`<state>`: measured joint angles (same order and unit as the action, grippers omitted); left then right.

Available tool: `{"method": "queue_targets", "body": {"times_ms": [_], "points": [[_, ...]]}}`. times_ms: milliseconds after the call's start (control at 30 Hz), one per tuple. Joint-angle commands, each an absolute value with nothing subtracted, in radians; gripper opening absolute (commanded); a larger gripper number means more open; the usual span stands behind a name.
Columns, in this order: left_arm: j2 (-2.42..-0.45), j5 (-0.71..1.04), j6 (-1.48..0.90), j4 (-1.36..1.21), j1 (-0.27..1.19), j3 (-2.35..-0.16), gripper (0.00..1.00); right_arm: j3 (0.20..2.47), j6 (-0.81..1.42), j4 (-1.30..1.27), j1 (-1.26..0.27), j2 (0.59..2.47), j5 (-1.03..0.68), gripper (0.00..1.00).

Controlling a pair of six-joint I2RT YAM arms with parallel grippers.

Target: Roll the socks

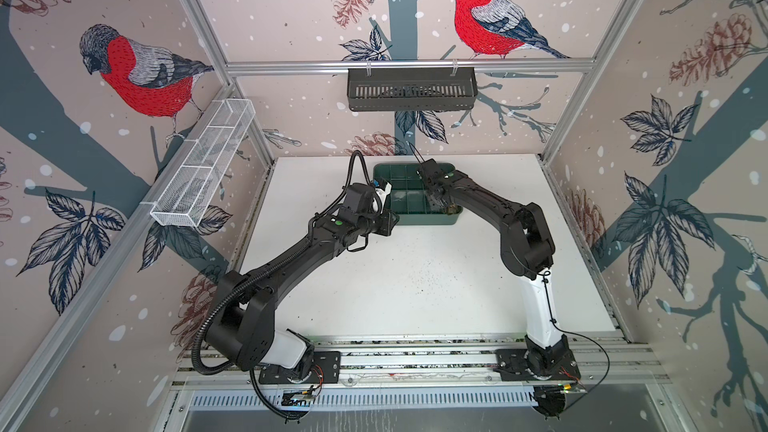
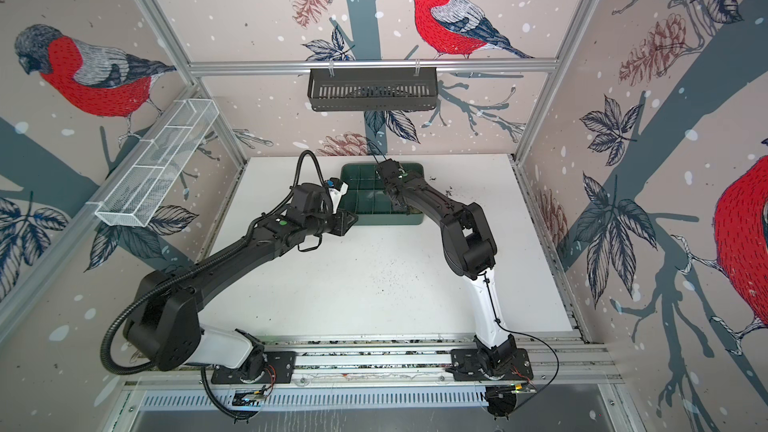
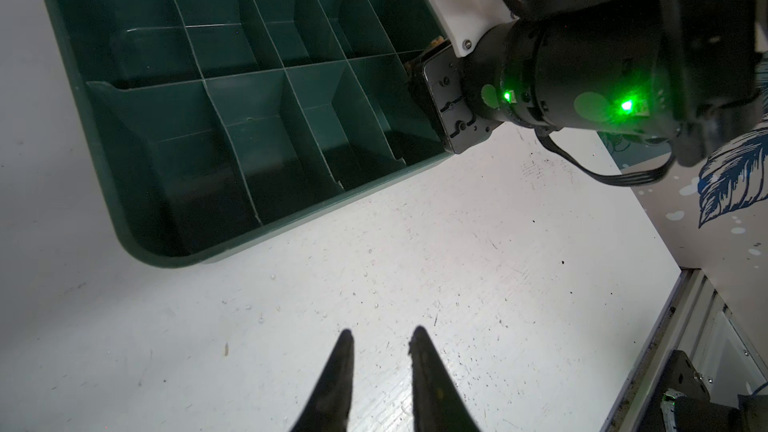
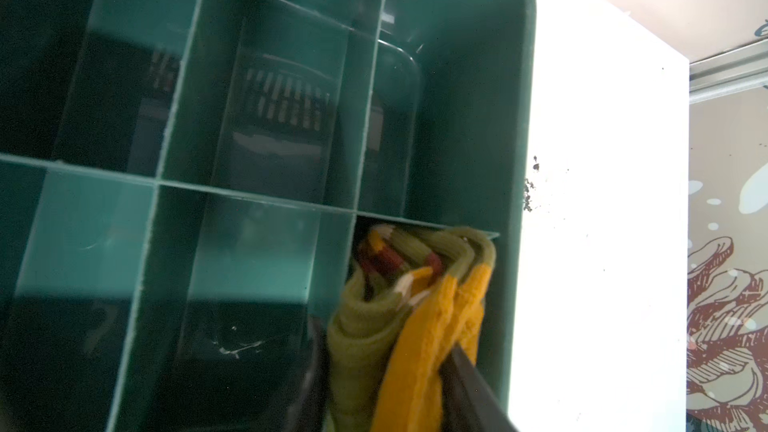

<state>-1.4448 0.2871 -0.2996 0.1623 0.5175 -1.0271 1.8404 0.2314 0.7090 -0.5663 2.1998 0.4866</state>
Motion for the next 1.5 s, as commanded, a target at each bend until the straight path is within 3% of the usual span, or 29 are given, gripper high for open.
{"method": "queue_targets", "body": {"times_ms": [0, 300, 467, 800, 1033, 1167, 1200, 1467], "points": [[-1.436, 0.29, -0.299, 0.146, 0.514, -1.026, 0.26, 1.836, 0.234, 0.723, -0.559, 2.203, 0.494, 0.3], [-1.436, 0.29, -0.297, 0.152, 0.514, -1.028, 0.26, 1.805, 0.242, 0.698, -0.543, 2.166, 0.453, 0.04], [-1.443, 0.29, -0.3, 0.151, 0.513, -1.029, 0.26, 1.767, 0.241, 0.664, -0.524, 2.11, 0.409, 0.01], [-1.453, 0.323, -0.345, 0.065, 0.501, -1.003, 0.4, 1.635, 0.225, 0.557, -0.43, 1.924, 0.206, 0.0], [-1.457, 0.557, -0.444, -0.127, 0.419, -0.912, 0.47, 1.497, 0.217, 0.453, -0.327, 1.689, -0.104, 0.0], [-1.472, 0.721, -0.547, -0.308, 0.388, -0.865, 0.52, 1.418, 0.248, 0.409, -0.273, 1.547, -0.365, 0.0], [-1.481, 0.758, -0.583, -0.369, 0.384, -0.853, 0.56, 1.39, 0.263, 0.387, -0.259, 1.511, -0.446, 0.0], [-1.562, 0.917, -0.999, -1.043, 0.354, -0.715, 0.58, 1.107, 0.487, 0.064, -0.183, 1.325, -0.877, 0.0]]}}
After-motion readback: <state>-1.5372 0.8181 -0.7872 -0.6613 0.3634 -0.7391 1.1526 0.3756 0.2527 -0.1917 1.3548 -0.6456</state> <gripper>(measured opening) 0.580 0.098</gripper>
